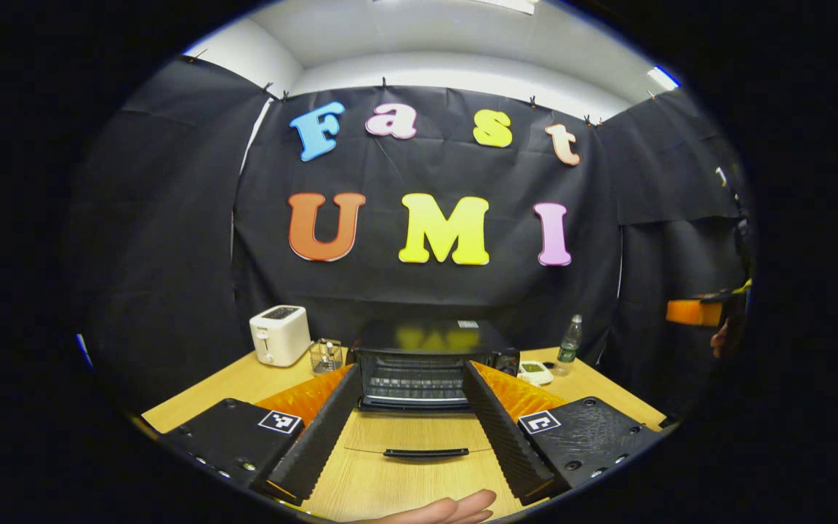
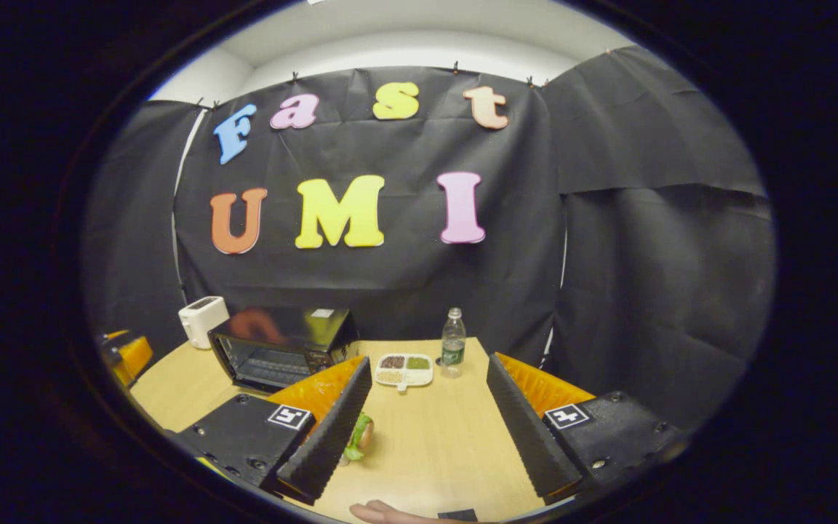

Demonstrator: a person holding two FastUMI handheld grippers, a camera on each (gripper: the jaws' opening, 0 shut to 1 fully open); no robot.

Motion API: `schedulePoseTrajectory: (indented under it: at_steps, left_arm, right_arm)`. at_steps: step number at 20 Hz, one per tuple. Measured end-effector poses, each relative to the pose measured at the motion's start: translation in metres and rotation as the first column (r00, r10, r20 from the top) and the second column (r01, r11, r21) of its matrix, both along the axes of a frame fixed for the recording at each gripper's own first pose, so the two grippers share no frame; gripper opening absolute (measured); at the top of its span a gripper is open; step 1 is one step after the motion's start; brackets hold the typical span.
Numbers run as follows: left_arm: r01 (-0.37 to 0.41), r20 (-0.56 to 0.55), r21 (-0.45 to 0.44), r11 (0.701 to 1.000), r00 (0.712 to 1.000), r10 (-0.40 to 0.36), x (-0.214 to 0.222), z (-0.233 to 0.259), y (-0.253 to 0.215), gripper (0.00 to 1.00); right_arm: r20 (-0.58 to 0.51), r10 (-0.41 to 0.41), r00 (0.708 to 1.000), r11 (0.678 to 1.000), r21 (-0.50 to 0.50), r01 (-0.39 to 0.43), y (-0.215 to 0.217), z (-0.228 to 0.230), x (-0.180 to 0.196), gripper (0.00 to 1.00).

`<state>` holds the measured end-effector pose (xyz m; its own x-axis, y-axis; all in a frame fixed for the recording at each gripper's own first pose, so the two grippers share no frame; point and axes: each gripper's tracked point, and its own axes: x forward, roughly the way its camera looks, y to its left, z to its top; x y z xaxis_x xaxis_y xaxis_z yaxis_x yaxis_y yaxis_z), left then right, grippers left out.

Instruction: Open the electric oven with the left hand, put the food in, and close the electric oven.

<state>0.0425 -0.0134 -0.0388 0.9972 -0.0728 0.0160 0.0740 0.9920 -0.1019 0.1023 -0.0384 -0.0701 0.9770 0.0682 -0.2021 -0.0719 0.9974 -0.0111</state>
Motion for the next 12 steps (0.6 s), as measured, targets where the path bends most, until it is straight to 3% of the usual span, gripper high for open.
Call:
schedulePoseTrajectory:
  at_steps: [3, 5, 8, 11, 12]
  left_arm:
    - [-0.048, 0.073, 0.011, 0.999, 0.996, 0.047, -0.017, 0.03, 0.01, 0.92]
    - [-0.066, 0.097, 0.015, 0.998, 0.993, 0.064, -0.026, 0.038, 0.011, 0.92]
    - [-0.113, 0.136, 0.03, 0.993, 0.985, 0.108, -0.038, 0.047, 0.019, 0.93]
    - [-0.137, 0.148, 0.035, 0.99, 0.98, 0.131, -0.04, 0.049, 0.018, 0.92]
    - [-0.139, 0.141, 0.042, 0.989, 0.981, 0.132, -0.039, 0.046, 0.017, 0.92]
  right_arm:
    - [-0.145, 0.068, 0.987, 0.998, 0.018, -0.066, 0.01, -0.039, 0.035, 1.0]
    - [-0.26, 0.14, 0.955, 0.99, 0.064, -0.128, 0.023, -0.071, 0.054, 1.0]
    - [-0.418, 0.267, 0.868, 0.961, 0.186, -0.206, 0.049, -0.117, 0.077, 0.98]
    - [-0.529, 0.399, 0.749, 0.912, 0.316, -0.263, 0.077, -0.157, 0.087, 0.98]
    - [-0.557, 0.444, 0.702, 0.891, 0.359, -0.279, 0.085, -0.169, 0.087, 0.86]
